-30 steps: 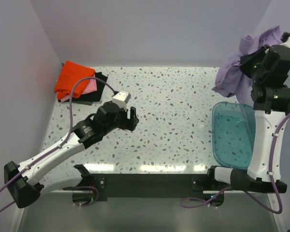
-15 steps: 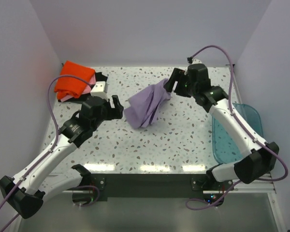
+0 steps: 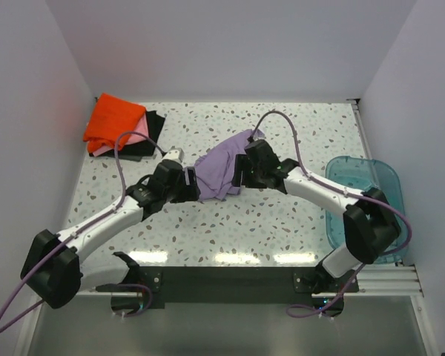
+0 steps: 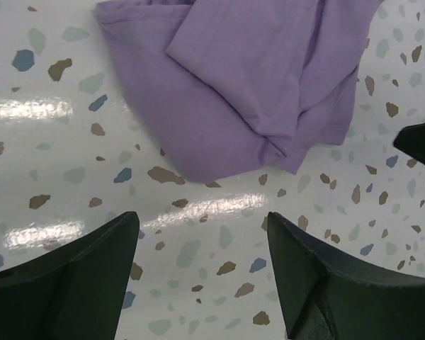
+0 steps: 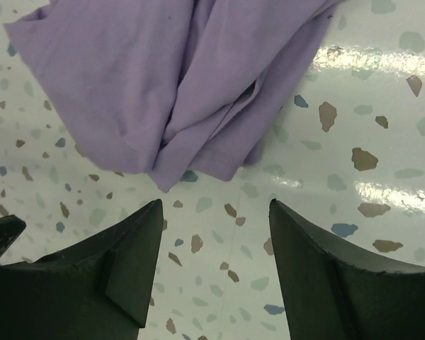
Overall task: Fold and stack the t-shirts
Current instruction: Move the tshirt to the center of the board, then flatten the tshirt out
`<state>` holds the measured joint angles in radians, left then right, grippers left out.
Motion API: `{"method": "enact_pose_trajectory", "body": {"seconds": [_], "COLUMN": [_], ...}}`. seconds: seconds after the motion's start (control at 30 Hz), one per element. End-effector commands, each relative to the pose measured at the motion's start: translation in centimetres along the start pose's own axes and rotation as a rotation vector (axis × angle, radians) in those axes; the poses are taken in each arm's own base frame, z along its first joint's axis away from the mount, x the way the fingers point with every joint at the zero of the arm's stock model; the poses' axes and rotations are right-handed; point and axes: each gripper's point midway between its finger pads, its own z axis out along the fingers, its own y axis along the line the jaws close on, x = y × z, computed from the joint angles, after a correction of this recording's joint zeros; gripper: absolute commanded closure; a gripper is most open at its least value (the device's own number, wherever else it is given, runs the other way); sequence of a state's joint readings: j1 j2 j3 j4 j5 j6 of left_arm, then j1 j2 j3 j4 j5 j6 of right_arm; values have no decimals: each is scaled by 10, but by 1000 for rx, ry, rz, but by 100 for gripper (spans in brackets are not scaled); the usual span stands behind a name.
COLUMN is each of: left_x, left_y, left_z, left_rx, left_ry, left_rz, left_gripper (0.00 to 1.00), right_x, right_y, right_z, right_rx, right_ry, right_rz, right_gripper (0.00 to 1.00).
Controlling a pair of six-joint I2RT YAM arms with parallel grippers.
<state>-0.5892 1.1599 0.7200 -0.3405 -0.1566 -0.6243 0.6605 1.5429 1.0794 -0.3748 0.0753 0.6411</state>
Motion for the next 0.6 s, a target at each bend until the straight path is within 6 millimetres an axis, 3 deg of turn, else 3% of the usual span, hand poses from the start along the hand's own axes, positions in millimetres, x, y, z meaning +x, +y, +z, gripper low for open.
{"method": "enact_pose_trajectory", "body": {"seconds": [0.0,0.07,0.27,0.4,0.57], "left_x": [-32,-35,-44,-53,-63], "left_y": [-36,-40,-48,-55,-50], "left_z": [17,32,68,78,92], "left_rx": [129,111,73,75,2], "left_ry": [-92,-82,-80,-94,-104], "left_rz": [-94,-112,-174,-194,-198], "left_gripper": [22,23,25,28,34], "right_x": [-10,-6,-21,-24,-22], "right_y": [-3,-5,-5,-6,-5], "right_z": [30,44,57,61,68], "right_rx": [36,49,84,97,94], "right_ry": [-73,-64,-115,-119,-105], "right_rz": [59,71,85,87,87], "right_gripper": [38,46,50,50,50]}}
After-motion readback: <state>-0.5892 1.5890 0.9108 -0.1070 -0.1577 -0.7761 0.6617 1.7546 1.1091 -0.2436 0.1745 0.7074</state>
